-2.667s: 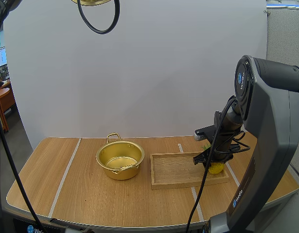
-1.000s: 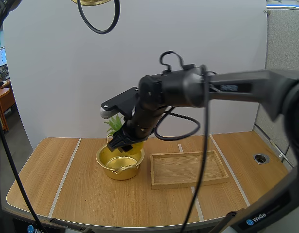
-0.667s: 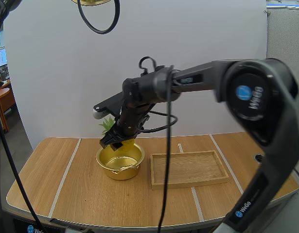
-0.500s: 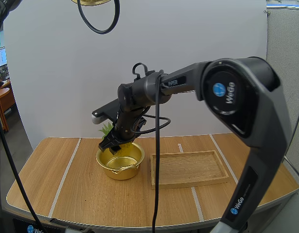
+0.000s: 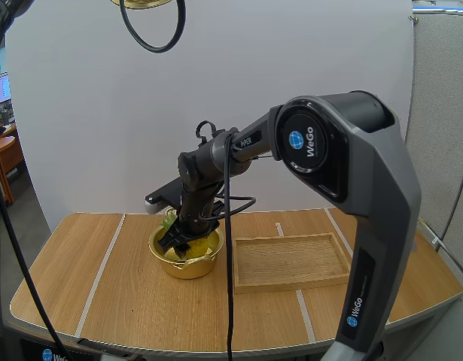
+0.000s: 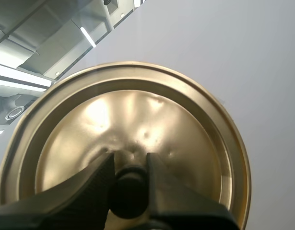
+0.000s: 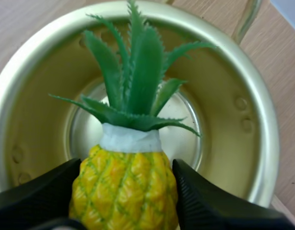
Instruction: Open the pot, put the pineapple inside, and close it
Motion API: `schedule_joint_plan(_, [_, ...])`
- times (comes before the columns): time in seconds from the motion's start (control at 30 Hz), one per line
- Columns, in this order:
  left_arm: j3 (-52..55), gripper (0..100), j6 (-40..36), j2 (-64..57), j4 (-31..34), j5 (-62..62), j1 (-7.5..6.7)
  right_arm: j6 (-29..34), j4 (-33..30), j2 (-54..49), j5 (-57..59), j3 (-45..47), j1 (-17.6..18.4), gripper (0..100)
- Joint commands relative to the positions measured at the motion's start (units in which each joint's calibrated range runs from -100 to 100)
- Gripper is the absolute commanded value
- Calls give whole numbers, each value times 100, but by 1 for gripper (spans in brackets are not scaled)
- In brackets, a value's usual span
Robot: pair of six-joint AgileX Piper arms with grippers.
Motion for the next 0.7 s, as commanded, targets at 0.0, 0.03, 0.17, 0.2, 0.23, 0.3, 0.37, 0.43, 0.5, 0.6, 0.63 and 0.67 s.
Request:
schedule_joint_plan(0.0, [-54, 0, -53, -37, 52, -129, -13, -6, -48, 224, -105, -58, 7, 0])
schedule_joint_plan(0.03, [-54, 0, -53, -37, 52, -129, -13, -6, -59, 270, -107, -58, 7, 0])
schedule_joint_plan(0.17, [-54, 0, -53, -37, 52, -129, -13, -6, -103, 435, -148, -69, 7, 0])
schedule_joint_plan(0.2, [-54, 0, -53, -37, 52, -129, -13, -6, -103, 448, -153, -69, 7, 0])
schedule_joint_plan(0.23, [-54, 0, -53, -37, 52, -129, -13, 2, -92, 450, -174, -69, 7, 0])
schedule_joint_plan(0.3, [-54, 0, -53, -37, 52, -129, -13, 5, -92, 450, -172, -84, 7, 0])
schedule_joint_plan(0.37, [-54, 0, -53, -37, 52, -129, -13, 5, -79, 450, -74, -165, -10, 0])
schedule_joint_plan(0.43, [-54, 0, -53, -37, 52, -129, -13, 5, 29, 450, 93, -260, -44, 16])
schedule_joint_plan(0.5, [-54, 0, -53, -37, 52, -129, -13, 5, 80, 450, 179, -322, -56, 64])
schedule_joint_plan(0.6, [-54, 0, -53, -37, 52, -129, -13, 65, 7, 450, 190, -339, -56, 100])
schedule_joint_plan(0.63, [-54, 0, -53, -37, 52, -129, -13, 85, -3, 434, 190, -339, -56, 100])
schedule_joint_plan(0.67, [-54, 0, -53, -37, 52, -129, -13, 109, -3, 424, 190, -339, -56, 100])
